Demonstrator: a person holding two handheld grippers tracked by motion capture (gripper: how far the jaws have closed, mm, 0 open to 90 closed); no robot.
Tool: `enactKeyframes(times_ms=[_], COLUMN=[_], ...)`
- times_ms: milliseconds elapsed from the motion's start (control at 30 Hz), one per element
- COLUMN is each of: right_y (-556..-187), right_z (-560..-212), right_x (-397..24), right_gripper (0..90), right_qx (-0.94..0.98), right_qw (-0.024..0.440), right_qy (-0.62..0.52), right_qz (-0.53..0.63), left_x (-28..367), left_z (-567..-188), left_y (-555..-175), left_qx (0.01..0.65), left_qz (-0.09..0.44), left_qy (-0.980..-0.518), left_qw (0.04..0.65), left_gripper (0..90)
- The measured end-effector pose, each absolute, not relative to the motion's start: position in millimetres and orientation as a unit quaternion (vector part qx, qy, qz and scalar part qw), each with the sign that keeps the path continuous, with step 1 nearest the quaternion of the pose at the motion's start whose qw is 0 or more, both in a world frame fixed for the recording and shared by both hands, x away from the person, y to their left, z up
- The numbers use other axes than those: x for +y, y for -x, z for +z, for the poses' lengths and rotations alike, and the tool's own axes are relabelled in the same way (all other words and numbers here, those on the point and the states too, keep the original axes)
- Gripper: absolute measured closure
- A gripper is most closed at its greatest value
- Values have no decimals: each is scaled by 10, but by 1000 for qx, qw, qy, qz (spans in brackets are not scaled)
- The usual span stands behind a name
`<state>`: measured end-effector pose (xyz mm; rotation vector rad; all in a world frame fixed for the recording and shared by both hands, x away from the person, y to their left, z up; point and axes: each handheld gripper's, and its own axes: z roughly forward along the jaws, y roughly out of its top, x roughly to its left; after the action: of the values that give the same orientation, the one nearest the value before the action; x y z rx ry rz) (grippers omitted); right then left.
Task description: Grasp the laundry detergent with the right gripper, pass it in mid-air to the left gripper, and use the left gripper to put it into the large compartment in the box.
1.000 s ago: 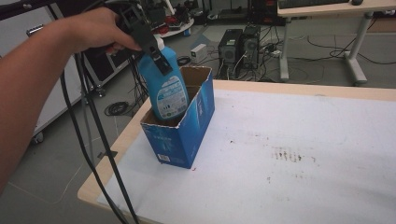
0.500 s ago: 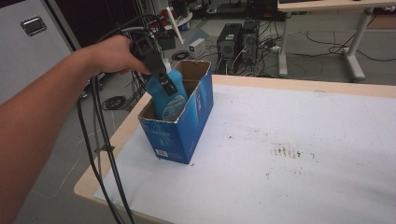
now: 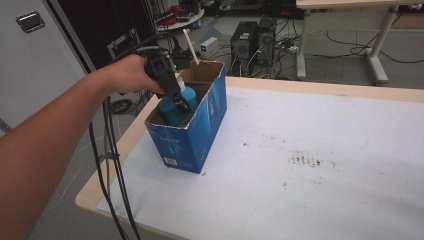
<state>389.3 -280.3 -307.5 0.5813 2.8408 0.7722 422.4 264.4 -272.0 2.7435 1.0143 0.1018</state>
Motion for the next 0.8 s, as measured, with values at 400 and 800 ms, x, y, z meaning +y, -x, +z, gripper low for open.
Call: enactKeyframes(times_ms=[400,800], right_y=[-3891,-3881], right_z=[-3105,-3107], right_x=[-2799,-2780], right_gripper=[11,11], right_qx=[945,946], right_qw=[68,68], right_qy=[-193,-192], right_qz=[254,253], left_x=[2606,2635], left_z=[-2828,-2814], left_y=[-4246,-4251], left_qx=[342,355], left_qz=[31,38], left_qy=[-934,-927], left_qw=[101,114], left_gripper=[376,358])
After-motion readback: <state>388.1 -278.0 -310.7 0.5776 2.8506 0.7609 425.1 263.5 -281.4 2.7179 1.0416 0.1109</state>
